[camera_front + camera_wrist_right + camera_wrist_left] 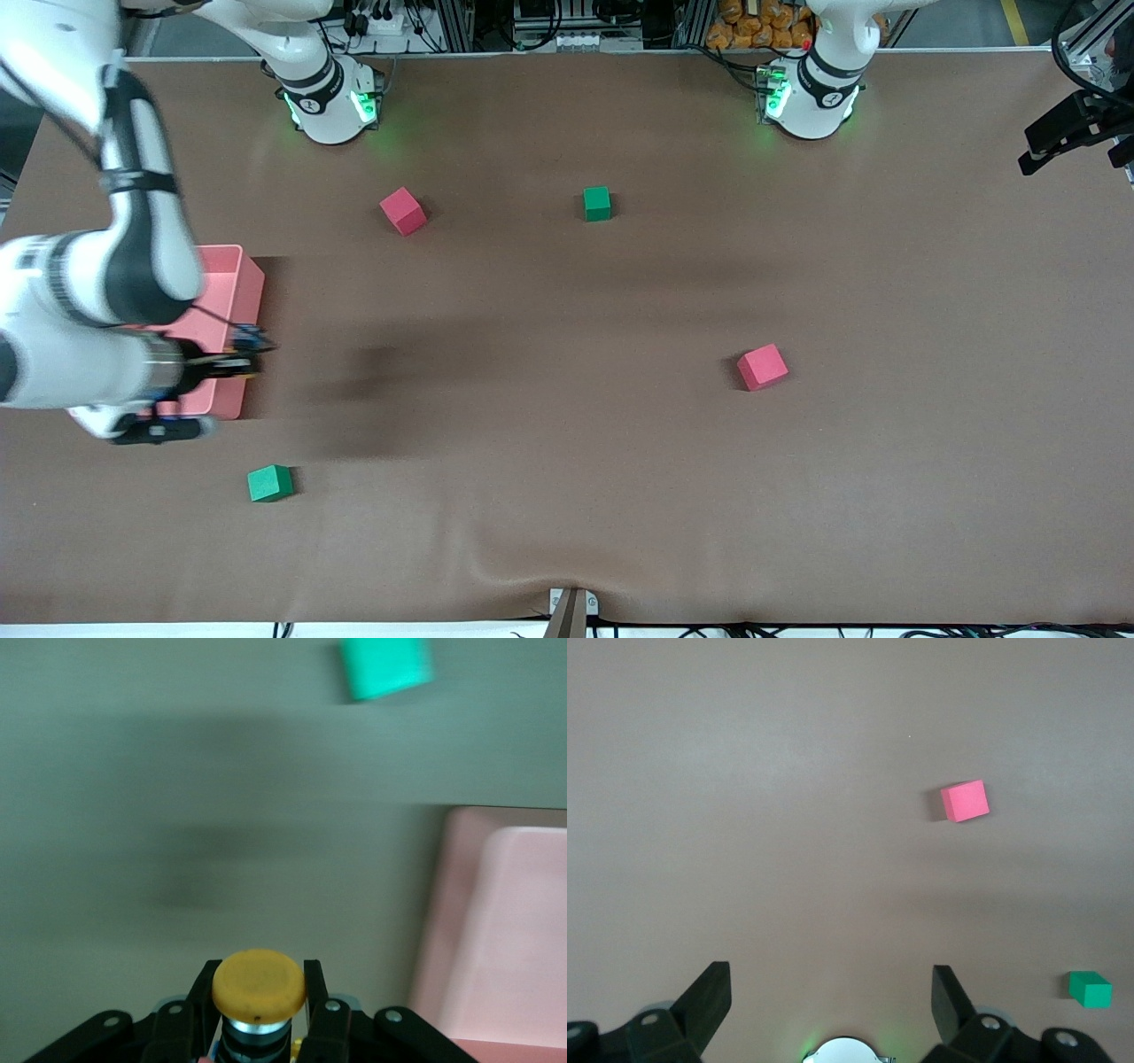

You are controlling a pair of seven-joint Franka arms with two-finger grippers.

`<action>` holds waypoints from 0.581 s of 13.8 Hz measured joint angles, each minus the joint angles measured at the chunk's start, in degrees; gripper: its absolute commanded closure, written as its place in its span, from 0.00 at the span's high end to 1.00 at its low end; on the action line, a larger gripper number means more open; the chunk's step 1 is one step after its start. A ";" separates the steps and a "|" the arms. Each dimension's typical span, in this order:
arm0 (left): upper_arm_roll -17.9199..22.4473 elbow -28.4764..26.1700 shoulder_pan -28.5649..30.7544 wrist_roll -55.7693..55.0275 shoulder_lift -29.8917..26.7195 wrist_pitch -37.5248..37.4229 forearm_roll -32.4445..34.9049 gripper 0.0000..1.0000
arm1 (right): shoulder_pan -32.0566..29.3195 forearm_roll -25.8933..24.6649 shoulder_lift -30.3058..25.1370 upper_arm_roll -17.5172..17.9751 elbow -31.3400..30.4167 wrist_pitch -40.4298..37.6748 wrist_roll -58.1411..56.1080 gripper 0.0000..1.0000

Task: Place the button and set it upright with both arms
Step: 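Carry the button to mid-table, lower it and open the right gripper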

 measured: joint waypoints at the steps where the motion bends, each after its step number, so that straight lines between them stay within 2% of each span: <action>1: 0.01 0.01 0.00 0.01 0.00 0.00 0.00 1.00 | 3.50 0.47 0.72 0.03 0.08 2.51 3.79 0.00; 4: 0.00 -0.02 0.01 0.01 0.01 0.00 0.00 1.00 | 12.77 1.98 4.68 0.28 0.16 10.65 12.38 0.00; 8: 0.00 -0.18 0.01 0.01 0.09 0.00 0.00 1.00 | 25.63 2.12 13.26 0.29 0.29 26.71 23.94 0.00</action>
